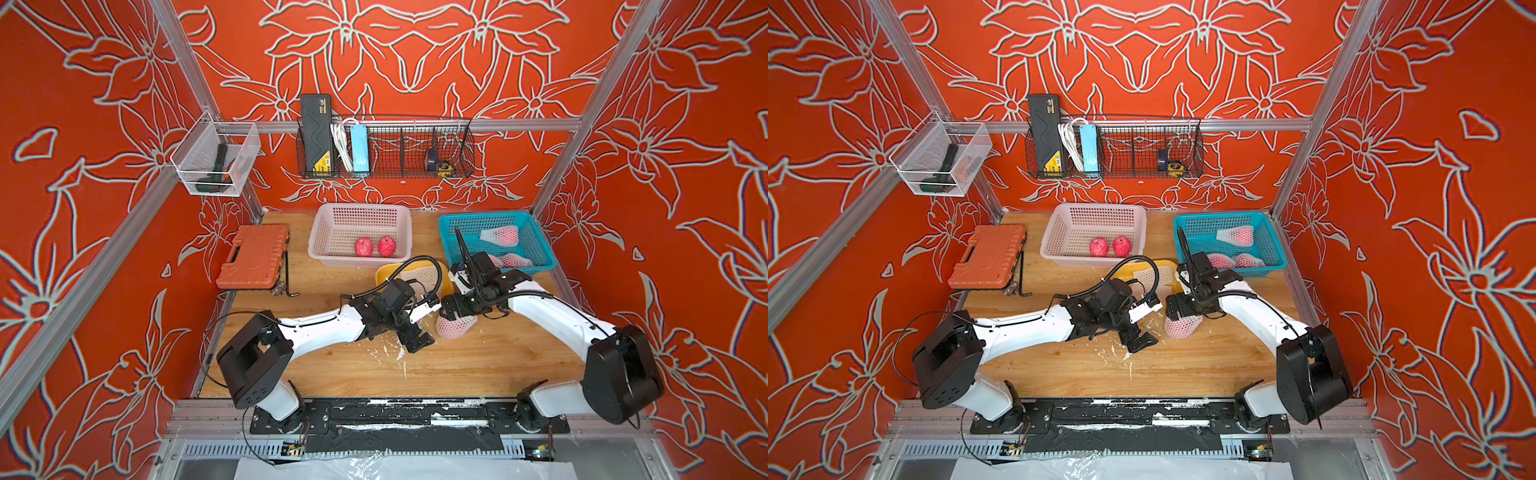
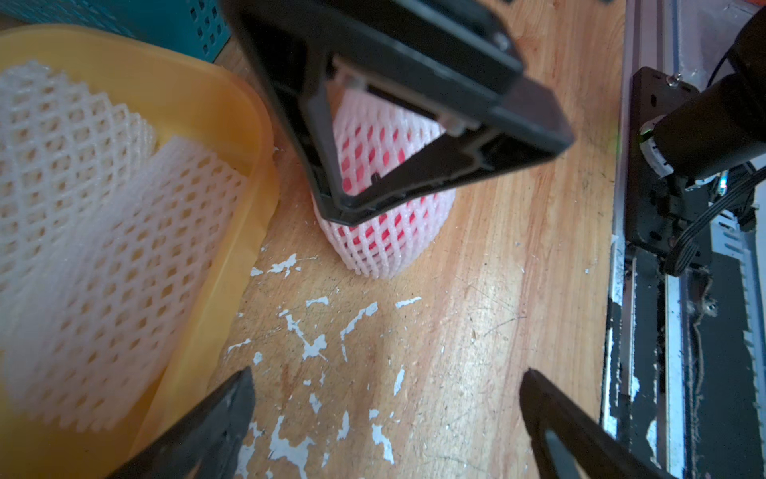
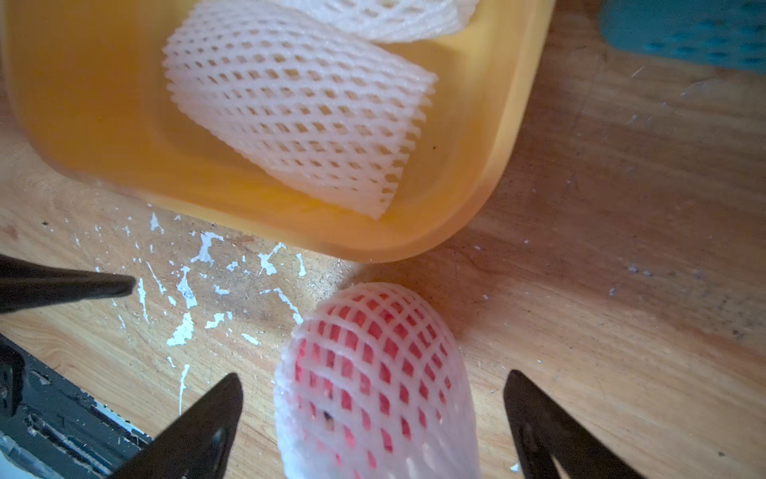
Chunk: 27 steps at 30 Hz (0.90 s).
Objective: Remove foam nets from apples
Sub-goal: Place the apple at the center of the board.
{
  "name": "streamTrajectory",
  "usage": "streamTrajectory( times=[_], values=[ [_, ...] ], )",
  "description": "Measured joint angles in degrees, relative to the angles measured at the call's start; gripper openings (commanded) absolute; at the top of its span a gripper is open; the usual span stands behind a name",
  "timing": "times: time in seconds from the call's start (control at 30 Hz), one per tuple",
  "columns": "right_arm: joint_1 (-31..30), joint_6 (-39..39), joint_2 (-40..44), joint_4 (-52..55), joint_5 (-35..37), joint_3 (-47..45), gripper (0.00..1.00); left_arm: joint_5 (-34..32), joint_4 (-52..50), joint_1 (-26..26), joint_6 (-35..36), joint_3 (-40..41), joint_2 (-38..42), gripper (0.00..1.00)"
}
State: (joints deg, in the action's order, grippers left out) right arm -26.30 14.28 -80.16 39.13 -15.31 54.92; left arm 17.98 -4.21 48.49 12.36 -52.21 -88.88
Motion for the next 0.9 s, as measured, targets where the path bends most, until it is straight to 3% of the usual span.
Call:
streamTrajectory(
  times=[0.5, 0.7, 0.9],
  values=[
    [2.3, 3.8, 3.6, 4.0, 1.6, 2.2, 0.99, 0.2, 2.4, 2.0, 2.2, -0.1, 0.0, 0.99],
    [6.9, 4.4, 4.9, 4.4, 0.9, 5.8, 0.99, 0.3, 4.1, 2.8, 3.3, -1.7, -0.5, 0.99],
    [13.9, 4.2, 7.8, 5.6, 0.2, 7.1, 0.98, 0.9, 5.4, 3.8, 4.4, -9.3, -6.7, 0.96]
  ],
)
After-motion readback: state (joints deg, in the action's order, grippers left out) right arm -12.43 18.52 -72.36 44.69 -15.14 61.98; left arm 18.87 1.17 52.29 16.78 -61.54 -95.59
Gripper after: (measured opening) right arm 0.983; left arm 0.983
